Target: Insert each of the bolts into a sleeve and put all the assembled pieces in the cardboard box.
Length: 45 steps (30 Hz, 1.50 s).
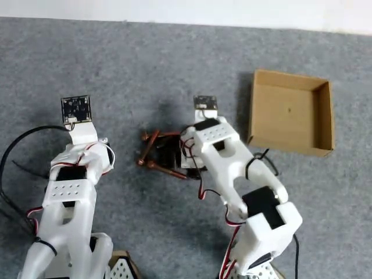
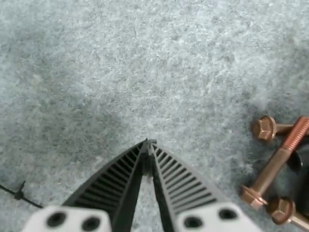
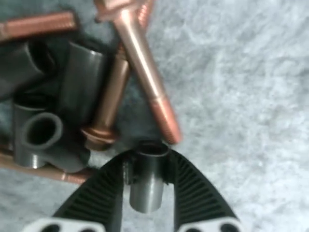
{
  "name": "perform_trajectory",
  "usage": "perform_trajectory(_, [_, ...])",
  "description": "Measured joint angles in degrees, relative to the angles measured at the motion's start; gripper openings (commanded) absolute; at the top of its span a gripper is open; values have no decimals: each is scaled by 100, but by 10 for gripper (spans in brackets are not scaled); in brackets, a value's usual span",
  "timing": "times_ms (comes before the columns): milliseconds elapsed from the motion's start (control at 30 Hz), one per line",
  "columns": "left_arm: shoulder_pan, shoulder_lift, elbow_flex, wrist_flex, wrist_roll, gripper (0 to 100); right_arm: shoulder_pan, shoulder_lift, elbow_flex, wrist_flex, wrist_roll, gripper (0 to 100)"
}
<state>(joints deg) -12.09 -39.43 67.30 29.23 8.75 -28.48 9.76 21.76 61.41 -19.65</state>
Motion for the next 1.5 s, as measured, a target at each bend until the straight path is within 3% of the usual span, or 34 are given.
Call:
perform_trajectory(333, [0,0,0,0,0,11,44,-299,-97,176,475,5])
perform_trajectory(467, [0,0,0,0,0,11,185,-1248,396,62,484,5])
perform_trajectory(667, [0,0,0,0,0,11,633,-2901,1732,-967,712,5])
perform_trajectory(1000, [0,0,105,-9,0,11,703,-5160,3771,-2497,1099,5])
perform_trajectory(1267, [0,0,105,-18,0,11,756,-6831,4730,-2831,1134,5])
perform_trajectory(1500, [0,0,105,-18,0,11,1398,-7938,5284,-2831,1134,5])
